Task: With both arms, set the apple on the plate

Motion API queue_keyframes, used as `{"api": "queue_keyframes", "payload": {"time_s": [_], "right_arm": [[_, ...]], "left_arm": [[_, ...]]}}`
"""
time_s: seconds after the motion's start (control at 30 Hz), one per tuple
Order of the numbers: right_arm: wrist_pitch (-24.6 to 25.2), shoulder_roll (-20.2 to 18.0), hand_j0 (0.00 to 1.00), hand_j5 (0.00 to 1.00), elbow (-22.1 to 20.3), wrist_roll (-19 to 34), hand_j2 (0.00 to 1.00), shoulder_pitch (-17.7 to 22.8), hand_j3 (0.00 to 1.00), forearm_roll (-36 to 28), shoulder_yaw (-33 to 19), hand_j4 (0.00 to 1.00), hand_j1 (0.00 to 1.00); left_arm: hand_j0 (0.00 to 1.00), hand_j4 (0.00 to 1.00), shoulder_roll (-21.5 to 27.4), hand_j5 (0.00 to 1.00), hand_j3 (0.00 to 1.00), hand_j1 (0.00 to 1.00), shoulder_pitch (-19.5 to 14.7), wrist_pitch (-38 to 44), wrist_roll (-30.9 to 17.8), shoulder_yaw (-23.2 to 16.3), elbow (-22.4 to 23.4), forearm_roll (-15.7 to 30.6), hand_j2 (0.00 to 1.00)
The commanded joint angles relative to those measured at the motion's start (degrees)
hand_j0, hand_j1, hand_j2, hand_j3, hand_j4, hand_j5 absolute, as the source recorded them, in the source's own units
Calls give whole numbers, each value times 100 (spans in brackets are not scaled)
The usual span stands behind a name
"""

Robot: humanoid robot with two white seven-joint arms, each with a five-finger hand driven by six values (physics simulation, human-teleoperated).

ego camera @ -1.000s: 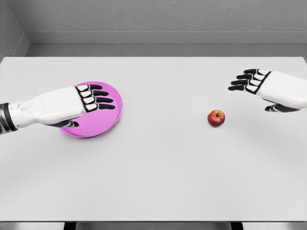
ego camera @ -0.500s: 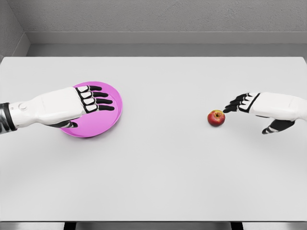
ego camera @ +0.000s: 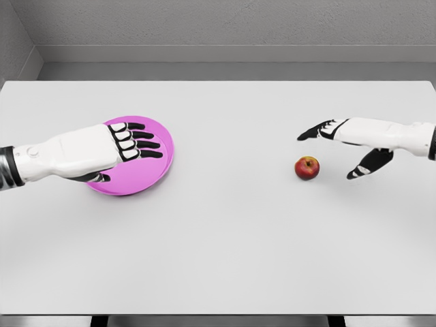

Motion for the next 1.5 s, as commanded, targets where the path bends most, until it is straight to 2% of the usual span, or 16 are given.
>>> {"api": "queue_keyframes", "payload": {"time_s": [0.0,0.13,0.33,0.57,0.77,1.23,1.3,1.33,1.47], "right_arm": [[101,129,100,100,250,3,100,0,100,-43,13,100,100],[127,199,100,100,346,3,100,-70,100,-16,277,100,100],[224,665,100,100,821,3,100,-185,100,212,391,100,100],[338,762,100,100,838,3,100,-255,100,300,558,100,100],[338,920,100,100,1084,3,100,-272,100,441,602,100,100],[347,973,100,100,1287,3,100,-316,100,573,594,100,100],[347,982,98,98,1296,3,98,-316,98,564,594,98,98],[338,982,92,92,1296,3,92,-316,92,564,594,92,92],[338,1043,91,91,1296,3,91,-316,91,573,655,91,91]], "left_arm": [[100,100,4,100,100,100,0,2,3,5,-1,37,100],[100,100,-5,100,100,100,0,2,-111,5,-1,37,100],[100,100,-5,100,100,100,0,2,-120,14,-1,37,100],[100,100,-5,100,100,100,0,2,-120,5,-1,37,100],[100,100,-5,100,100,100,0,2,-120,5,-1,37,100],[100,100,-14,100,100,100,0,2,-120,14,8,37,100],[100,100,-14,100,100,100,0,2,-120,14,8,37,100],[100,100,-14,100,100,100,0,2,-120,14,8,37,100],[100,100,-14,100,100,100,0,2,-120,14,8,37,100]]}}
